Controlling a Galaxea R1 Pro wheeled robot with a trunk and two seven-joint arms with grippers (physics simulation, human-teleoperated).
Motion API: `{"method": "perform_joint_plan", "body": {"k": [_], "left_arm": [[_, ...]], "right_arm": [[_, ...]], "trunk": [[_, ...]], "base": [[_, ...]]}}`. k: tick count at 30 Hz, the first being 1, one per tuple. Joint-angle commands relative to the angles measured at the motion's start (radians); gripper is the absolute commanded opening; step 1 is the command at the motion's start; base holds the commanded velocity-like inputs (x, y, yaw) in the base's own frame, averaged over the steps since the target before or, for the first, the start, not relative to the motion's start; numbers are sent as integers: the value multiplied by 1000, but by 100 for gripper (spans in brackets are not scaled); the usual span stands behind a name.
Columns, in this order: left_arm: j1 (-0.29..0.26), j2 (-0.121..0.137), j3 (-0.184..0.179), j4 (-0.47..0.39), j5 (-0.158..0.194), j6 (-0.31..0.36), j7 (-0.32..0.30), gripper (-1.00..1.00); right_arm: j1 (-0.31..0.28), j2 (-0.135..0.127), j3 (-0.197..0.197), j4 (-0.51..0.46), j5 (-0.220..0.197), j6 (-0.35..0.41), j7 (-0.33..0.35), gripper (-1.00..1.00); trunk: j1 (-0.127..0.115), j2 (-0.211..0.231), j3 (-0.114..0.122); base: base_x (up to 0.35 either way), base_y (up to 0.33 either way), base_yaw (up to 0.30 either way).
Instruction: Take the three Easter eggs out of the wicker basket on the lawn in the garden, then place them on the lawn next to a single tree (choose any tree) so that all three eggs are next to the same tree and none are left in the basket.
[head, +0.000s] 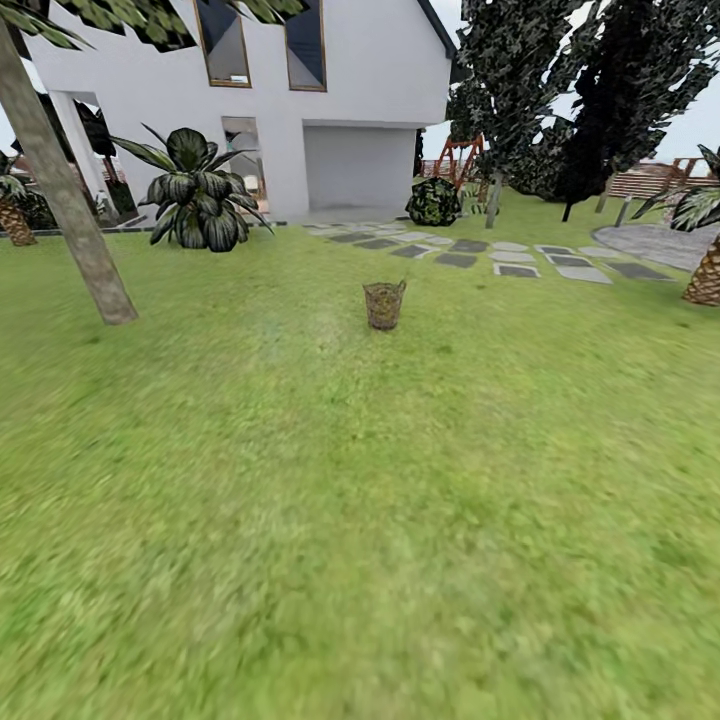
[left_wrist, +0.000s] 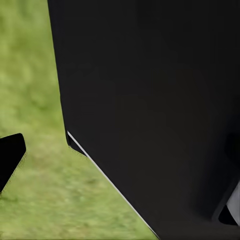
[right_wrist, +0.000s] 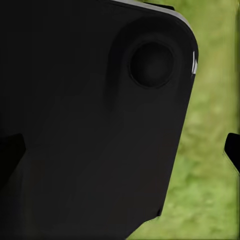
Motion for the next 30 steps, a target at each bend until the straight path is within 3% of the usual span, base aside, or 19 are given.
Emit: {"method": "perform_joint_plan", "body": {"k": [1, 30], "left_arm": [[0, 0, 1, -1, 1, -1, 0, 100], [0, 0, 1, -1, 1, -1, 0, 100]], "right_arm": [[0, 0, 0, 1, 7, -2, 0, 100], [0, 0, 1, 4, 16, -2, 1, 100]], "trunk": [[1, 0, -1], [1, 0, -1]], "base": [[340, 0, 0], [340, 0, 0]]}}
